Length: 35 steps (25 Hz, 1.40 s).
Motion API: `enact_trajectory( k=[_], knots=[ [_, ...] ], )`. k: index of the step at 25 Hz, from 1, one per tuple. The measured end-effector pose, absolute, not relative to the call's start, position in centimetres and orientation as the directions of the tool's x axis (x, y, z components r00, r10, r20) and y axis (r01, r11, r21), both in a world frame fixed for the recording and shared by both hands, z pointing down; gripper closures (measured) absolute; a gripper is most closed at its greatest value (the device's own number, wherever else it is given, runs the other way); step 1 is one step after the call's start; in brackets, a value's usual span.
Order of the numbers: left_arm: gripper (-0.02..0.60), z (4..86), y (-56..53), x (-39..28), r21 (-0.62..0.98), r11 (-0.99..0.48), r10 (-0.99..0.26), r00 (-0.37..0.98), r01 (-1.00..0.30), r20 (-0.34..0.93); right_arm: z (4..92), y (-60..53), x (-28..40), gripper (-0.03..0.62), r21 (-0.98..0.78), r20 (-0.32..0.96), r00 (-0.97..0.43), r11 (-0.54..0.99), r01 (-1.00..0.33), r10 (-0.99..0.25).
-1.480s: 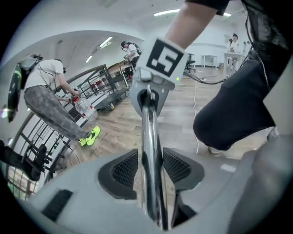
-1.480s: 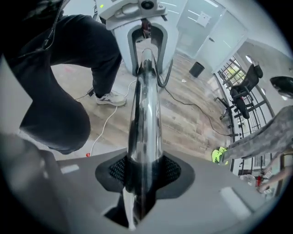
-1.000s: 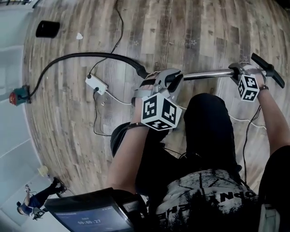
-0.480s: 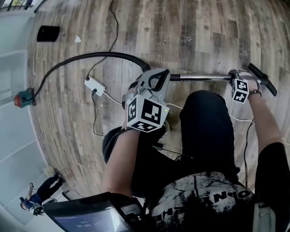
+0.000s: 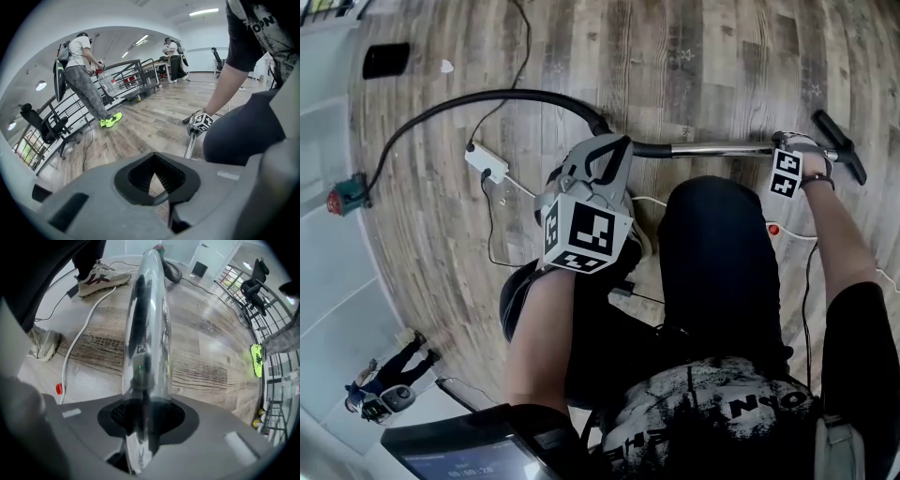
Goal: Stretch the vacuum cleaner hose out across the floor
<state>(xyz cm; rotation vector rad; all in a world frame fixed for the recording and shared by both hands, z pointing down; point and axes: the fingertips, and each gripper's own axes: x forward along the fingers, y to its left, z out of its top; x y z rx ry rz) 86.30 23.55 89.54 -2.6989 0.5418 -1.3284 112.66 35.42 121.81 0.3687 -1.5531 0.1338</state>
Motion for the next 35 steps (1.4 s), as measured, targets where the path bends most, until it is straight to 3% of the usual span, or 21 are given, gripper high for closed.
enact_trajectory(
  k=[7, 13, 23, 28, 33, 35],
  knots=[
    [0.577, 89.7, 24.1, 85.4, -0.212, -0.926, -0.358, 0.548, -0.313, 0.756, 124.9, 37.6, 110.9, 0.47, 0.103, 0.995, 0.02, 0.948, -0.301, -0.102],
    [0.577, 90.5, 24.6, 83.9, -0.204, -0.923, -0.356, 0.522, -0.326, 0.775, 126.0, 38.2, 110.9, 0.335, 0.073, 0.997, 0.045, 0.937, -0.341, -0.061],
    [0.577, 89.7, 24.1, 83.8, -0.187, -0.916, -0.366, 0.543, -0.356, 0.756, 123.9, 39.7, 111.0, 0.305, -0.074, 0.997, -0.004, 0.953, -0.295, 0.076],
    [0.577, 89.6, 23.8, 83.8, -0.195, -0.916, -0.369, 0.542, -0.352, 0.755, 122.4, 38.5, 110.6, 0.367, -0.06, 0.998, -0.043, 0.94, -0.337, 0.048],
    [0.577, 89.4, 23.6, 84.2, -0.163, -0.925, -0.343, 0.568, -0.345, 0.748, 120.4, 35.0, 109.2, 0.567, 0.055, 0.984, -0.127, 0.886, -0.461, -0.127],
    [0.577, 88.7, 23.5, 84.7, -0.154, -0.926, -0.341, 0.586, -0.345, 0.735, 119.6, 33.9, 108.5, 0.588, 0.07, 0.969, -0.166, 0.845, -0.53, -0.184]
  ],
)
